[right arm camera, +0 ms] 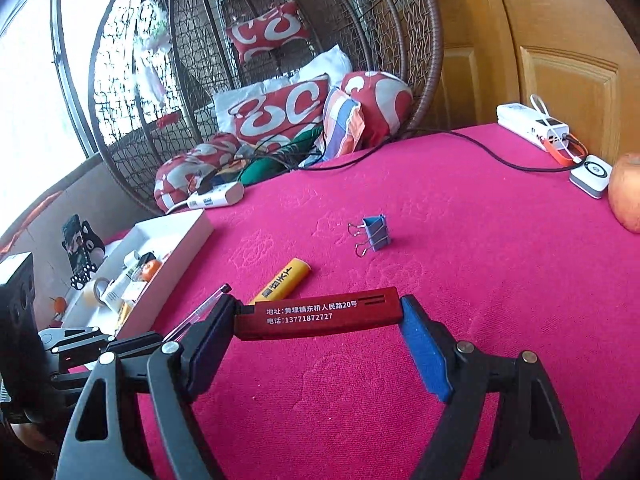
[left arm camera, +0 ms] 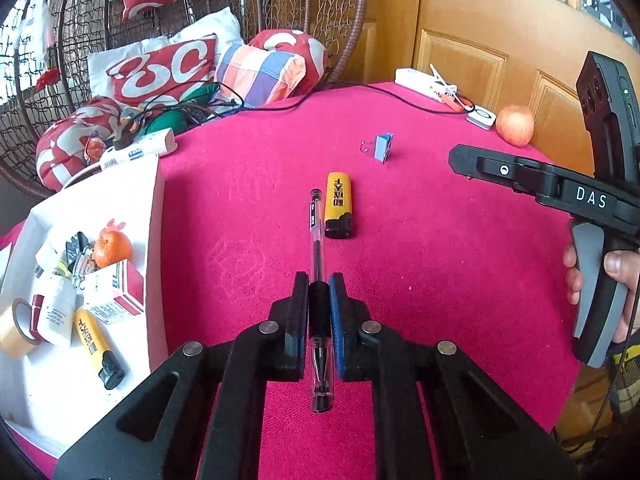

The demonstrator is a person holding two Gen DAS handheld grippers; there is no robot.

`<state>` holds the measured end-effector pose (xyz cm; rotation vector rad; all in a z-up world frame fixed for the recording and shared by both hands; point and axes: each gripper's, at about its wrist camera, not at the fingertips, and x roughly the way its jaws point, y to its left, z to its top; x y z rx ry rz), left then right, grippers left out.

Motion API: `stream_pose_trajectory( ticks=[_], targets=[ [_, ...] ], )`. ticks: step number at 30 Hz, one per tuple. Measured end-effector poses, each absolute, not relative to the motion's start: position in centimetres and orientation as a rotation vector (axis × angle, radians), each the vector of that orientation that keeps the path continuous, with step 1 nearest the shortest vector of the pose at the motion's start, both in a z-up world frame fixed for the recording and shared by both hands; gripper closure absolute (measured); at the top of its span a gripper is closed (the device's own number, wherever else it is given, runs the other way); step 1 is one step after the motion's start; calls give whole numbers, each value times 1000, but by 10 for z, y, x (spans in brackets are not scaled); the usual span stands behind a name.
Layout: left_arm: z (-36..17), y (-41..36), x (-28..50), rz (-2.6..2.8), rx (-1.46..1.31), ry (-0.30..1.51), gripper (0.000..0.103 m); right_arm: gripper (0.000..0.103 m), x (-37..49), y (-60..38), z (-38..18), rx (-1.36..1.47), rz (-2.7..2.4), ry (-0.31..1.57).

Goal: Organize rigid objects
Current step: 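Carry the black pen with the left gripper while the right carries the red lighter to the tray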

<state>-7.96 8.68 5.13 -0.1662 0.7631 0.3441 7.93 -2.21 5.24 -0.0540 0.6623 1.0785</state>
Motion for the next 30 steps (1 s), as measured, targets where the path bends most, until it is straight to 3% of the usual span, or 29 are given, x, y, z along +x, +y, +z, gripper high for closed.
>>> stream_pose_trajectory(
  ticks=[9,30],
  targets=[
    [77,86,-95,343,-178,687,94,22,65,-39,86,16,1108,567],
    [90,105,-127,379,-231,613,94,21,38,-18,94,-49,1163,565]
  ],
)
